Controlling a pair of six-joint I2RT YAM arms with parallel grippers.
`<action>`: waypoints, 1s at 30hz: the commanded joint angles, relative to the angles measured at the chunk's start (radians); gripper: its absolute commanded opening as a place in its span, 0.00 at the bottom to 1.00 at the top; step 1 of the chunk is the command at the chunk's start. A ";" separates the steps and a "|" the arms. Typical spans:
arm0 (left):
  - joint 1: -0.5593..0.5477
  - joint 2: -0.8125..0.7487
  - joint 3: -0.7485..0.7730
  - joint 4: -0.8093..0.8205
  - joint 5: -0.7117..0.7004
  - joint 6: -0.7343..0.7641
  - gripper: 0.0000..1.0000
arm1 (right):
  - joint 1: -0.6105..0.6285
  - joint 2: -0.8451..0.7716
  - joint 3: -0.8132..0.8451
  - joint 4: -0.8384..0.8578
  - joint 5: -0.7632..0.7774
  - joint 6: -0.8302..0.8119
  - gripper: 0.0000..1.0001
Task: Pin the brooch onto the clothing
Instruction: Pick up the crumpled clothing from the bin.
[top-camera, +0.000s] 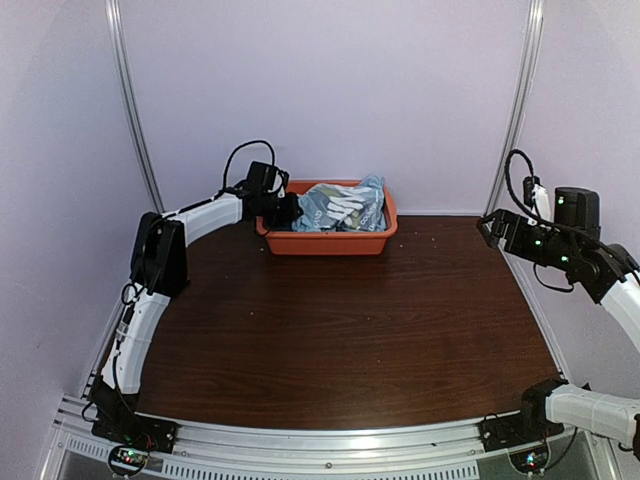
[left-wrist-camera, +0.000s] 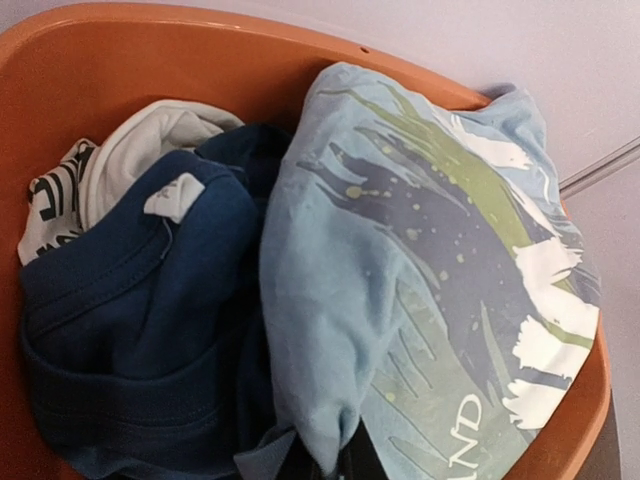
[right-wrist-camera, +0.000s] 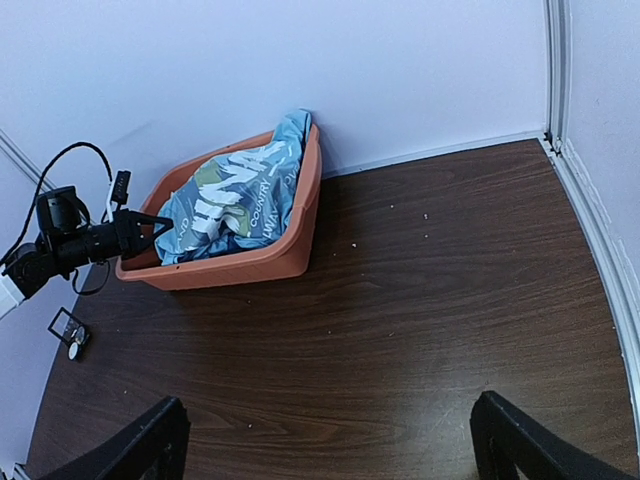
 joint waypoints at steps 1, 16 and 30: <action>-0.026 -0.082 0.025 0.059 0.029 -0.024 0.00 | 0.013 0.000 -0.021 0.026 -0.003 0.017 1.00; -0.140 -0.331 -0.041 0.088 0.008 -0.199 0.00 | 0.116 0.173 -0.163 0.418 -0.029 -0.047 1.00; -0.244 -0.726 -0.458 0.065 -0.117 -0.326 0.00 | 0.462 0.592 -0.180 0.999 0.179 -0.521 1.00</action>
